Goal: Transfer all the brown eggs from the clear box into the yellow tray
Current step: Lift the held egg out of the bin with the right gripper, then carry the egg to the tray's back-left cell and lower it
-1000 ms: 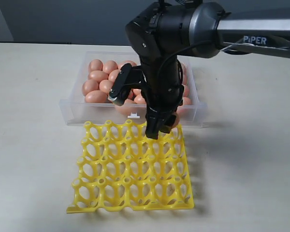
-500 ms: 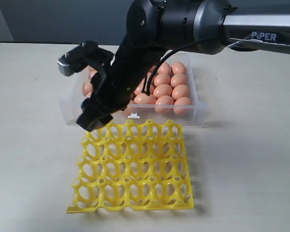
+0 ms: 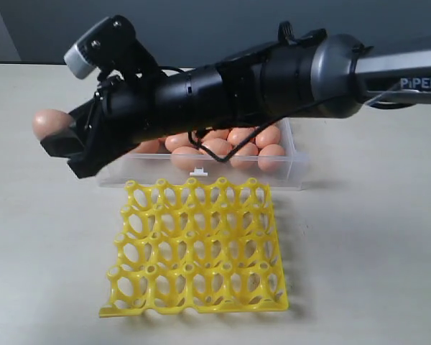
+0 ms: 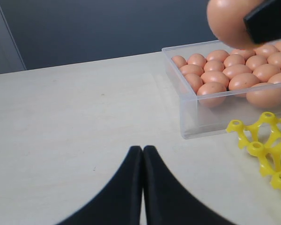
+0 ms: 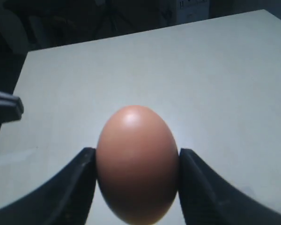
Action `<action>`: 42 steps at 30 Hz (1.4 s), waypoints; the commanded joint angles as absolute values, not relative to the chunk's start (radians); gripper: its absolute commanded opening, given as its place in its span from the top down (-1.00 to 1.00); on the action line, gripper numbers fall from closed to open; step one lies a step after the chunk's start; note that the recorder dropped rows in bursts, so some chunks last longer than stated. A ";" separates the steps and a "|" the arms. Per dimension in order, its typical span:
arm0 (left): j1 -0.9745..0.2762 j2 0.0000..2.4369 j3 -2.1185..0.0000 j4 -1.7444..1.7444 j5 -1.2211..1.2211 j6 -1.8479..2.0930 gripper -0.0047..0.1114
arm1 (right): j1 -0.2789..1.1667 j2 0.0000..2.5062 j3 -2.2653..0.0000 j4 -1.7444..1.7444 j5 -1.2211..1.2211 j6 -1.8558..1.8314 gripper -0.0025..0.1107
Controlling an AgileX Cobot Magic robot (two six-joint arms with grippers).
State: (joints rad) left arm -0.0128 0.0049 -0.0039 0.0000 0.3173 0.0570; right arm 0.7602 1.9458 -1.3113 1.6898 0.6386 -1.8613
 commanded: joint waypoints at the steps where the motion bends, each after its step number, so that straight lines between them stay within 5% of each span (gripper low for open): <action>1: -0.009 0.000 0.000 0.000 0.307 0.057 0.91 | 0.760 1.885 -1.209 1.744 0.624 -1.962 0.97; 10: -0.009 0.000 0.000 0.000 0.307 0.057 0.91 | 0.756 1.859 -1.122 1.744 0.358 -1.985 0.97; 18: -0.009 0.000 0.000 0.000 0.307 0.057 0.91 | 0.756 1.794 -1.230 1.744 0.480 -1.987 0.97; 28: -0.009 0.000 0.000 0.000 0.307 0.057 0.91 | 0.756 1.785 -1.490 1.681 -0.489 -2.113 0.97; 34: -0.009 0.000 0.000 0.000 0.307 0.057 0.91 | 0.747 1.747 -1.500 1.561 -0.870 -1.970 0.97; 38: -0.009 0.000 0.000 0.000 0.307 0.057 0.91 | 0.612 1.695 -1.368 1.655 -0.464 -1.604 0.97; 42: -0.009 0.000 0.000 0.000 0.307 0.057 0.91 | 0.477 1.711 -1.167 1.397 -0.282 -1.102 0.97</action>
State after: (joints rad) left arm -0.0128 0.0049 -0.0039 0.0000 0.3173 0.0570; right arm 0.5216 1.7088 -1.2488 1.5486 -0.3573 -1.3064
